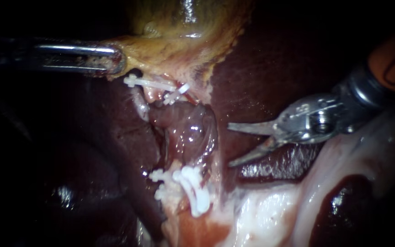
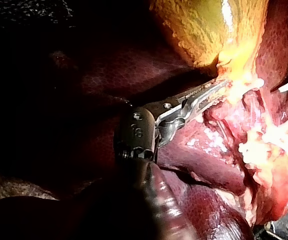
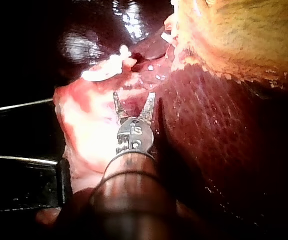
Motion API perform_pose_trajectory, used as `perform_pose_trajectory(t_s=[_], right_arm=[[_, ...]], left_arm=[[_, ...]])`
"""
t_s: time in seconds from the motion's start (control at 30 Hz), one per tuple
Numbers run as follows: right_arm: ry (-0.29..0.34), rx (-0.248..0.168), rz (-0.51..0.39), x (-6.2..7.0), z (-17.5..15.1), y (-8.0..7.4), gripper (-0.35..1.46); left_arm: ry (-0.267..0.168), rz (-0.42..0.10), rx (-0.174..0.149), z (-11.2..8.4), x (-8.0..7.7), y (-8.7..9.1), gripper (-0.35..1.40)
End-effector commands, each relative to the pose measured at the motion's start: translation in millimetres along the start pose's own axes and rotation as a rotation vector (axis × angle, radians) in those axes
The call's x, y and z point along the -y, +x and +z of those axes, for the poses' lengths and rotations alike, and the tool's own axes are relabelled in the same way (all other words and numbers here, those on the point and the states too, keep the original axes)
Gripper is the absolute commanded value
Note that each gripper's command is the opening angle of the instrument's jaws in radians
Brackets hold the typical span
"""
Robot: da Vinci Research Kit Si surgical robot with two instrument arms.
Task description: Go back from the cut right tube
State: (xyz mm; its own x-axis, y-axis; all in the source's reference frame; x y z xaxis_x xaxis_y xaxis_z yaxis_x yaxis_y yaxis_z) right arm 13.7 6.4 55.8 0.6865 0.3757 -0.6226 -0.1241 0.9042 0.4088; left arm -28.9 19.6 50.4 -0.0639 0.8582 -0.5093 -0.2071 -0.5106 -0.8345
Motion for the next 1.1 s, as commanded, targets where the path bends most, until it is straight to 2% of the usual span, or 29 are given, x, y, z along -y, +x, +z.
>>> perform_pose_trajectory(t_s=[0.03,0.3,0.5,0.67,0.77,0.87,1.1], right_arm=[[-0.008,-0.002,0.003,-0.1,-0.4,-0.3,1.45],[-0.037,0.0,0.022,-0.6,-2.0,-1.5,1.45],[-0.037,0.0,0.022,-0.7,-2.1,-1.5,1.45],[-0.036,0.0,0.022,-0.7,-2.1,-1.6,1.45],[-0.037,0.0,0.022,-0.7,-2.1,-1.6,1.45],[-0.037,0.0,0.022,-0.8,-2.2,-1.7,1.45],[-0.036,0.0,0.022,-0.8,-2.2,-1.7,1.45]], left_arm=[[0.0,0.0,0.0,0.0,0.0,0.0,-0.35],[0.005,0.004,-0.003,0.9,0.3,-0.7,-0.35],[0.009,0.015,-0.008,3.2,1.3,-2.3,-0.35],[0.008,0.031,0.011,5.3,2.6,-3.7,-0.35],[0.011,0.023,0.019,6.0,3.3,-4.3,-0.35],[0.013,0.024,0.022,6.3,3.6,-4.4,-0.35],[0.011,0.024,0.022,6.5,3.4,-4.4,-0.35]])
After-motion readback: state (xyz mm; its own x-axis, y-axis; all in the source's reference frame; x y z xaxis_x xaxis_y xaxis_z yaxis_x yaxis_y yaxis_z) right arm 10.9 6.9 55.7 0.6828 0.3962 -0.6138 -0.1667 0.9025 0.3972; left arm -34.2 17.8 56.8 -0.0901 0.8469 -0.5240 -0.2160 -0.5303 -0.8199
